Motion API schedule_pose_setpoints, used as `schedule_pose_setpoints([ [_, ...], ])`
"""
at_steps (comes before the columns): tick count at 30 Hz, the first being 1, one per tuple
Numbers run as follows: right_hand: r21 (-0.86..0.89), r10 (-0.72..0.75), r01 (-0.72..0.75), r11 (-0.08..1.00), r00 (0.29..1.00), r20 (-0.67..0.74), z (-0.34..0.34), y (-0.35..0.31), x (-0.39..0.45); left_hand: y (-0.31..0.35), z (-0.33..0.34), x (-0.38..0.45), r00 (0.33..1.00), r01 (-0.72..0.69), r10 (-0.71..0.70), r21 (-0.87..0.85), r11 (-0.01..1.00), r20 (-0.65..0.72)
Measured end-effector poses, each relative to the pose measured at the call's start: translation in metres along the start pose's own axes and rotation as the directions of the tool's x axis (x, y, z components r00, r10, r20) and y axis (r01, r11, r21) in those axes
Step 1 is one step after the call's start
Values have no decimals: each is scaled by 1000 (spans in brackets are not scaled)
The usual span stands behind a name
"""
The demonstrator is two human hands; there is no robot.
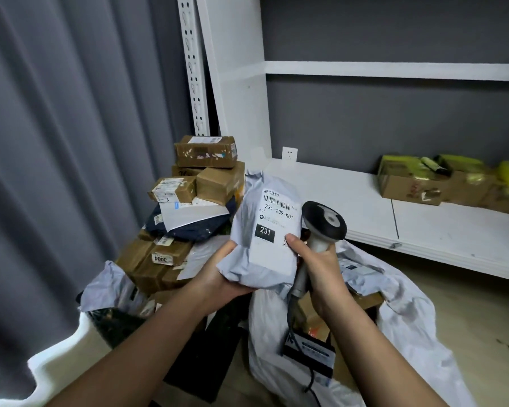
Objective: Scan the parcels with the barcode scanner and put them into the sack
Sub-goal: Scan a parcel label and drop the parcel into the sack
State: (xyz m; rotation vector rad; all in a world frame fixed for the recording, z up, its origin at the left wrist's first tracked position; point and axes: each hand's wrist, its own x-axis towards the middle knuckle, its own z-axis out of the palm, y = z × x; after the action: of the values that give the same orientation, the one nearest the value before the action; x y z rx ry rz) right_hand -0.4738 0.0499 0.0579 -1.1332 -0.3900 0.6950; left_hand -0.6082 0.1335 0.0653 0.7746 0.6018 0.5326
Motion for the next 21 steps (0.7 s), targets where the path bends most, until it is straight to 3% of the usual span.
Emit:
schedule_pose_setpoints([
  [2, -52, -19, 16, 999, 999, -51, -4, -2, 4, -1, -4, 7, 998, -62, 58, 122, 991, 35],
  [4, -148, -70, 55, 988, 992, -101, -6, -3, 6, 1, -6, 8, 994, -8, -11, 171, 985, 112],
  [6, -220, -122, 95, 971, 986, -110, -7, -4, 8, -1, -9, 9, 983, 21, -80, 332, 943, 165],
  [9, -295, -137, 113, 949, 989, -62, -6, -6, 4, -8, -17, 15, 993, -11, -53, 533, 846, 106],
  [14, -252, -126, 123, 960, 992, 7, -4, -16, -14, -11, -23, 24, 1000, -27, 24, 400, 916, 12],
  [21, -301, -36, 97, 949, 979, 203, -1, -16, -31, -16, -32, 30, 932, -169, 290, 447, 878, -217],
])
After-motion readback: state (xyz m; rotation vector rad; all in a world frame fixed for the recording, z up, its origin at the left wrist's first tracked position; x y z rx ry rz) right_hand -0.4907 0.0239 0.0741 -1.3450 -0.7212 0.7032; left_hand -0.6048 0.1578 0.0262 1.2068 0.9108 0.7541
